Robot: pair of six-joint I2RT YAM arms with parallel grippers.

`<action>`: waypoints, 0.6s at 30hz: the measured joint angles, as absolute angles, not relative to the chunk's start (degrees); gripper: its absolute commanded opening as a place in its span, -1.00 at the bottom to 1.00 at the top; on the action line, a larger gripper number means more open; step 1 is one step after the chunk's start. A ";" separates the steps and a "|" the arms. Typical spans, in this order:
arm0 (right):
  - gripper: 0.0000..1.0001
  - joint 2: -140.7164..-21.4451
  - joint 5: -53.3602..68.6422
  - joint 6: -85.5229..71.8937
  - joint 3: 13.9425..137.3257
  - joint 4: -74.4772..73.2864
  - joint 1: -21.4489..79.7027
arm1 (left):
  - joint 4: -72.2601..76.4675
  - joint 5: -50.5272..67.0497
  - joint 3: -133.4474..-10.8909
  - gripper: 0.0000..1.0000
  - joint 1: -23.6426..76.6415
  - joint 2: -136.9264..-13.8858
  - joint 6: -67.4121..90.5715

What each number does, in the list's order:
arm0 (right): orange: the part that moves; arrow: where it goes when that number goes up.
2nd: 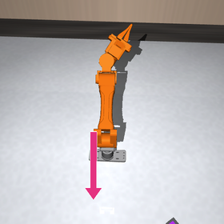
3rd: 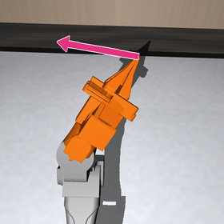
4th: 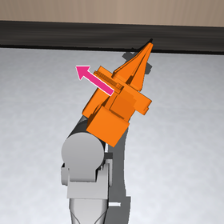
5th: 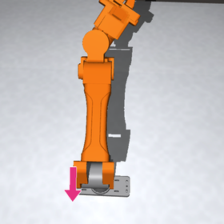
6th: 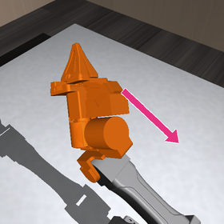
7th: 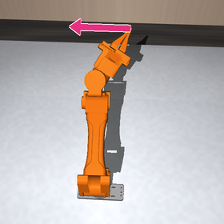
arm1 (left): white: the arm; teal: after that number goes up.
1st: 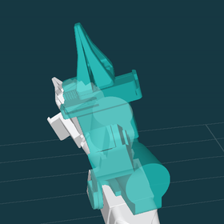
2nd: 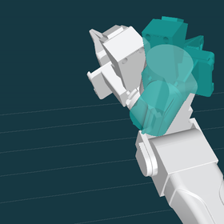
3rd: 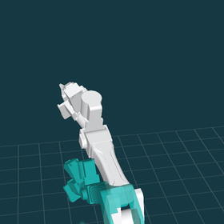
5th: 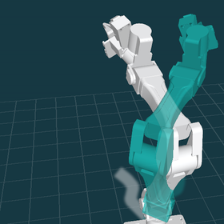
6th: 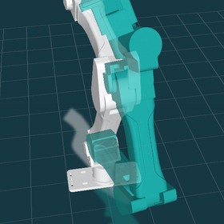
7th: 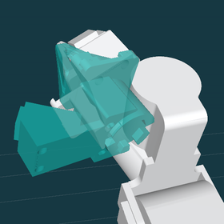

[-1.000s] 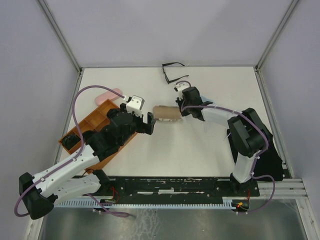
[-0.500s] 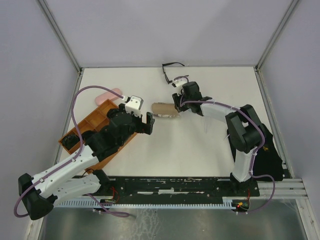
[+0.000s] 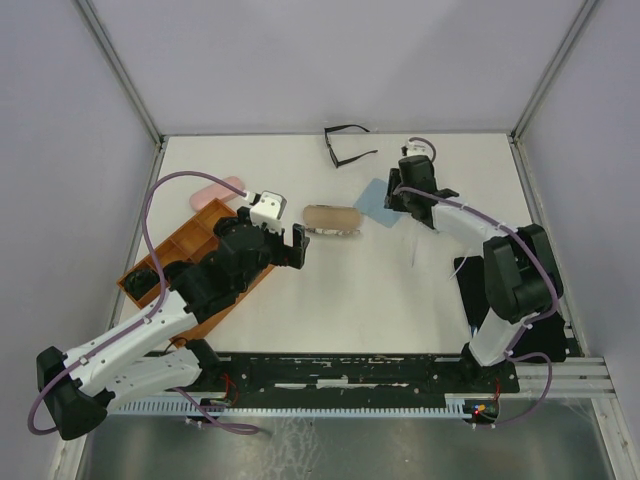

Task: Organize the sunglasses
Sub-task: Move the sunglasses case at the center of the board, then move the glasses cleaning cloth to the center of the board.

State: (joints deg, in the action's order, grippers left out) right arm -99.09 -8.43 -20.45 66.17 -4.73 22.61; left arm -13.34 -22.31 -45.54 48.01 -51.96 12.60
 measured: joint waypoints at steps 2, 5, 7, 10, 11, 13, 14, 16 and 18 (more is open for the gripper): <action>-0.07 -99.39 -9.23 -23.97 66.17 -6.35 21.28 | -13.23 -22.26 -45.54 1.00 48.01 -51.96 12.60; -0.08 -100.73 -9.63 -30.37 66.19 -9.17 18.72 | -13.19 -22.26 -45.54 1.00 48.01 -51.96 12.62; -0.08 -102.21 -9.23 -32.73 66.52 -10.59 18.09 | -13.19 -22.26 -45.47 1.00 48.01 -51.94 12.64; -0.07 -105.34 -8.29 -35.27 67.66 -12.64 17.47 | -13.17 -22.26 -45.10 1.00 48.01 -51.81 12.75; -0.07 -106.02 -8.01 -35.75 67.92 -13.08 17.37 | -13.19 -22.26 -44.91 1.00 48.01 -51.70 12.78; -0.05 -107.55 -7.55 -36.62 68.62 -14.15 17.04 | -13.21 -22.28 -44.60 1.00 48.01 -51.53 12.80; -0.04 -108.14 -7.53 -36.97 68.93 -14.55 16.88 | -13.26 -22.28 -44.58 1.00 48.01 -51.51 12.82; -0.01 -108.97 -7.53 -37.50 69.41 -14.96 16.53 | -13.19 -22.31 -44.58 1.00 48.01 -51.37 13.02; 0.01 -109.60 -7.53 -37.78 69.78 -15.18 16.16 | -13.19 -22.31 -44.58 1.00 48.01 -51.29 13.04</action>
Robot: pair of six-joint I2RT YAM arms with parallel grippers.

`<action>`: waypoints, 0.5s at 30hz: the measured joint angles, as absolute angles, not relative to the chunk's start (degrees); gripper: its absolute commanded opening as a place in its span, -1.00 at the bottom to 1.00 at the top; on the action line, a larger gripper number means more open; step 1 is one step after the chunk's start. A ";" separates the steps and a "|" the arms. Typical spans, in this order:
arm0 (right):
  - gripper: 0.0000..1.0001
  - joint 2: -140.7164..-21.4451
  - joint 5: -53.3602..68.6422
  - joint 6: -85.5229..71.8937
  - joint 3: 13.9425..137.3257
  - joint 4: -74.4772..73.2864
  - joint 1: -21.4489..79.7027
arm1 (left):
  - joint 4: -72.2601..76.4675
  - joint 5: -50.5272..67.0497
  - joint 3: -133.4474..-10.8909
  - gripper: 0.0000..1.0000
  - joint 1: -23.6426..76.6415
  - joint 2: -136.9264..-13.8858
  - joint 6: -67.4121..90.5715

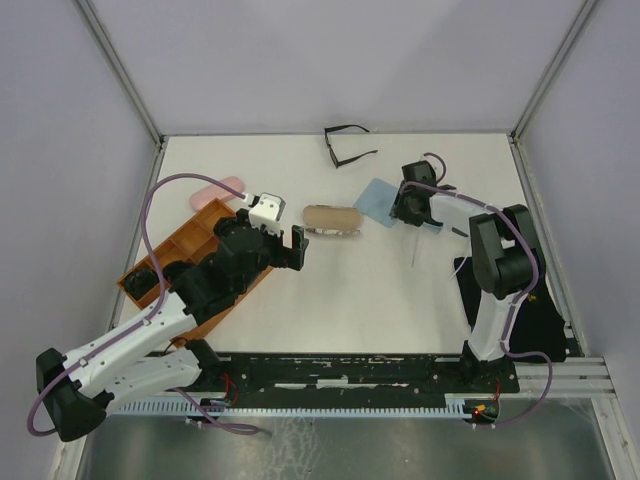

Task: Organize the sunglasses
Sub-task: Move the glasses cleaning cloth to the center of the board.

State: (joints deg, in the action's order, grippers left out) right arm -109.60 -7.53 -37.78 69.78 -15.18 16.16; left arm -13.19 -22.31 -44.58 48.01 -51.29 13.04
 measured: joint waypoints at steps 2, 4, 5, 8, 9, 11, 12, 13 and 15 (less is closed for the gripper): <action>0.02 -110.24 -7.55 -37.95 70.39 -15.51 15.86 | -13.19 -22.31 -44.58 1.00 48.01 -51.24 13.04; 0.03 -110.93 -7.57 -38.04 71.16 -15.53 15.62 | -13.19 -22.31 -44.58 1.00 48.01 -51.24 13.04; 0.03 -111.28 -7.62 -38.11 71.53 -15.53 15.57 | -13.19 -22.31 -44.58 1.00 48.01 -51.24 13.04; 0.04 -112.38 -7.77 -38.09 72.82 -15.40 15.38 | -13.19 -22.31 -44.58 1.00 48.01 -51.24 13.04; 0.04 -112.75 -7.81 -38.09 73.32 -15.29 15.27 | -13.19 -22.31 -44.58 1.00 48.01 -51.24 13.04; 0.03 -113.47 -7.81 -38.09 74.22 -15.03 15.25 | -13.19 -22.33 -44.58 1.00 48.01 -51.24 13.04; 0.02 -113.84 -7.81 -38.09 74.63 -14.90 15.20 | -13.19 -22.33 -44.58 1.00 48.01 -51.24 13.04; 0.00 -114.15 -7.81 -38.06 75.02 -14.79 15.18 | -13.19 -22.33 -44.58 1.00 48.01 -51.24 13.04; -0.07 -114.67 -7.81 -38.02 75.61 -14.59 15.09 | -13.21 -22.35 -44.58 1.00 48.01 -51.24 13.04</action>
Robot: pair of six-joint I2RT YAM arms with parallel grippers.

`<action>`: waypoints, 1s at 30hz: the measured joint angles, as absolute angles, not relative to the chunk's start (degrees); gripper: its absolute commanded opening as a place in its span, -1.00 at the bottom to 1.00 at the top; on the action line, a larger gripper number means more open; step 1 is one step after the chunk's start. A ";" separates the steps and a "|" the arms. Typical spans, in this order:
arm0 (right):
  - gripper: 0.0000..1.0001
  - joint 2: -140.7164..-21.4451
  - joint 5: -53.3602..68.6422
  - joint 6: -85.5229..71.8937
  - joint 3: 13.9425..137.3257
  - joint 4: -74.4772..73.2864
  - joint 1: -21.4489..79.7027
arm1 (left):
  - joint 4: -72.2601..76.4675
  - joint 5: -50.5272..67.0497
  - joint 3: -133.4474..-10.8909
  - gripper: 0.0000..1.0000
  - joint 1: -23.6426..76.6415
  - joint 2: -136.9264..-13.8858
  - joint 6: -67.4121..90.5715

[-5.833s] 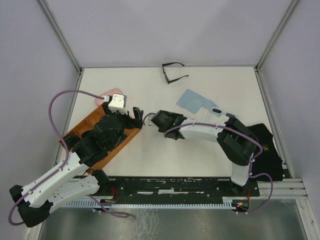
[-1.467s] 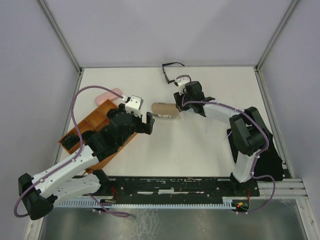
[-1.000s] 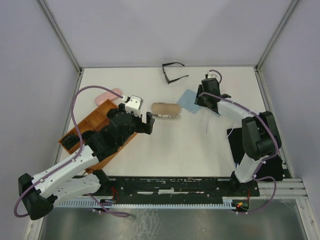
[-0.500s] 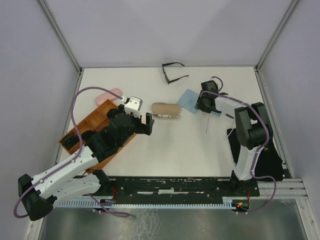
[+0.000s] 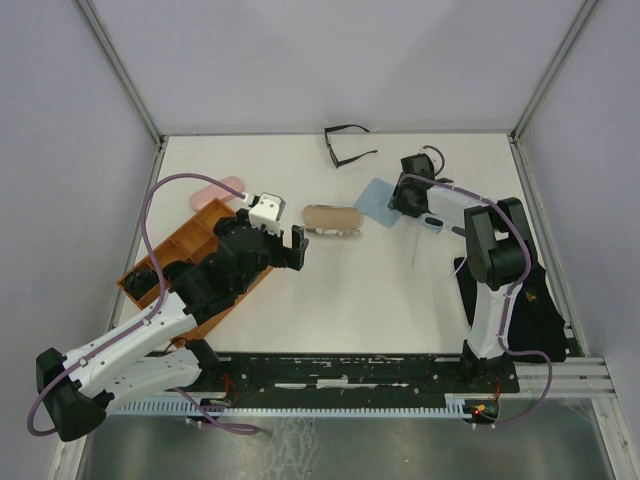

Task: Organize the sunglasses
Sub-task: Move the glasses cleaning cloth to the center of the board.

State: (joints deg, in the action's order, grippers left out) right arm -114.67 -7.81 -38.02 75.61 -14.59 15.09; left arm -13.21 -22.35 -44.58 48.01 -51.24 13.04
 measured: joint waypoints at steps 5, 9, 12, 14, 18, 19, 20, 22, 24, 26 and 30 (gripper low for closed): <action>-0.45 -115.31 -7.86 -37.41 76.07 -14.24 14.87 | -13.21 -22.37 -44.58 1.00 48.01 -51.24 13.04; -0.74 -115.50 -7.84 -36.86 76.07 -14.22 14.87 | -13.19 -22.37 -44.58 1.00 48.01 -51.24 13.04; -0.88 -115.59 -7.77 -36.10 76.07 -14.17 14.87 | -13.21 -22.37 -44.58 1.00 48.01 -51.24 13.04; -0.96 -115.57 -7.40 -35.38 76.03 -13.93 14.87 | -13.21 -22.35 -44.58 1.00 48.01 -51.24 13.04; -1.00 -114.96 -6.26 -33.58 75.02 -13.13 14.96 | -13.21 -22.35 -44.58 1.00 48.01 -51.24 13.04; -1.00 -114.59 -6.04 -33.30 74.59 -13.17 15.03 | -13.19 -22.33 -44.58 0.99 48.01 -51.27 13.04; -1.00 -113.93 -5.87 -32.99 73.78 -13.15 15.18 | -13.19 -22.31 -44.58 0.99 48.01 -51.27 13.04; -1.00 -112.05 -5.61 -32.60 71.66 -13.32 15.68 | -13.19 -22.26 -44.58 0.99 48.01 -51.27 13.04; -1.00 -109.54 -5.37 -32.38 69.04 -13.43 16.38 | -13.17 -22.06 -44.58 0.99 48.01 -51.29 13.04; -1.00 -106.76 -5.17 -32.16 66.19 -13.78 17.28 | -13.15 -21.87 -44.58 0.99 48.01 -51.42 13.04; -1.00 -101.80 -4.93 -32.10 60.36 -14.22 19.51 | -13.06 -20.84 -44.58 0.98 48.01 -52.16 13.13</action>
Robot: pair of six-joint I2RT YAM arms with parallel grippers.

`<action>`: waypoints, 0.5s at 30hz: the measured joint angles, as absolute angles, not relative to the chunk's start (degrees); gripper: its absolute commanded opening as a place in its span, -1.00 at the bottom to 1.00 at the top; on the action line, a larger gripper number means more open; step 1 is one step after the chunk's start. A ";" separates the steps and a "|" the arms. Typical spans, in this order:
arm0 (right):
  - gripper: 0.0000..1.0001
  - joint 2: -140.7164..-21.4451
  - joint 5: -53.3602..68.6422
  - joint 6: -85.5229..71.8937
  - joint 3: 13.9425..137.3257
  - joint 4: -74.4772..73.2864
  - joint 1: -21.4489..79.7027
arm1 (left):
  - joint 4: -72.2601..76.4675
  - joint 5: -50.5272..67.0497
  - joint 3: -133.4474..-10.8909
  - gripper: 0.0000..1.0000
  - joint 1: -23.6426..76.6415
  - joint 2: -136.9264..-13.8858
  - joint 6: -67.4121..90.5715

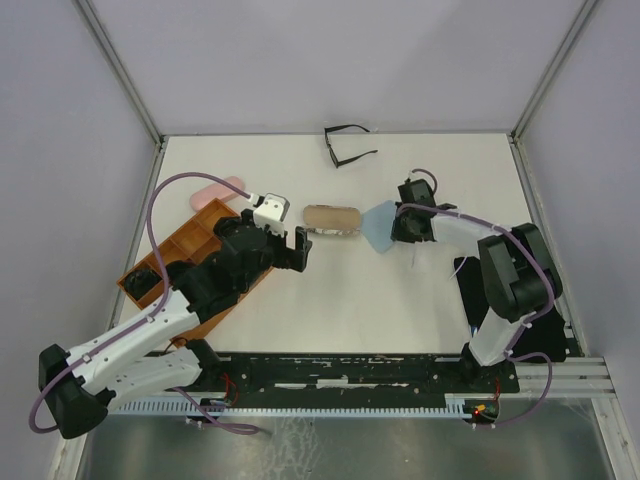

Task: Organize the sunglasses
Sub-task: Move the glasses cleaning cloth to the center of the board.

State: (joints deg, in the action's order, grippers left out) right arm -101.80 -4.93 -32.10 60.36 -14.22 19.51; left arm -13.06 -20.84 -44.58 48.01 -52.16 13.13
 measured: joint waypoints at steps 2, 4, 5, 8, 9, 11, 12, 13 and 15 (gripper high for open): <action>-1.00 -99.61 -4.78 -32.14 57.49 -14.52 20.84 | -12.80 -20.38 -44.58 0.97 48.01 -52.62 13.19; -1.00 -97.73 -4.71 -32.21 55.05 -14.85 22.22 | -12.56 -19.97 -44.58 0.96 48.01 -53.01 13.41; -1.00 -96.71 -4.69 -32.27 53.80 -15.11 22.98 | -12.43 -19.73 -44.58 0.96 48.01 -53.10 13.47; -1.00 -93.49 -4.54 -32.75 50.39 -15.49 25.26 | -11.86 -18.96 -44.58 0.95 48.01 -53.15 13.65; -0.99 -91.94 -4.58 -33.06 48.95 -15.62 26.26 | -11.79 -18.90 -44.58 0.95 48.01 -53.15 13.89; -0.97 -89.56 -4.60 -33.63 47.07 -16.03 28.05 | -11.79 -18.81 -44.58 0.94 48.01 -53.15 14.61; -0.96 -88.12 -4.64 -34.15 45.93 -16.10 29.28 | -11.79 -18.83 -44.58 0.94 48.01 -53.15 15.03; -0.95 -86.78 -4.69 -34.72 44.84 -16.16 30.44 | -11.79 -18.83 -44.58 0.94 48.01 -53.15 15.42; -0.94 -84.25 -4.75 -36.12 42.70 -16.23 32.73 | -11.79 -18.83 -44.58 0.94 48.01 -53.15 15.86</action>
State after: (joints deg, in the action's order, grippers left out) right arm -84.25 -4.75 -36.12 42.70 -16.23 32.73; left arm -11.79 -18.83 -44.58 48.01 -53.15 15.86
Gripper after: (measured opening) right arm 0.021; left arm 0.975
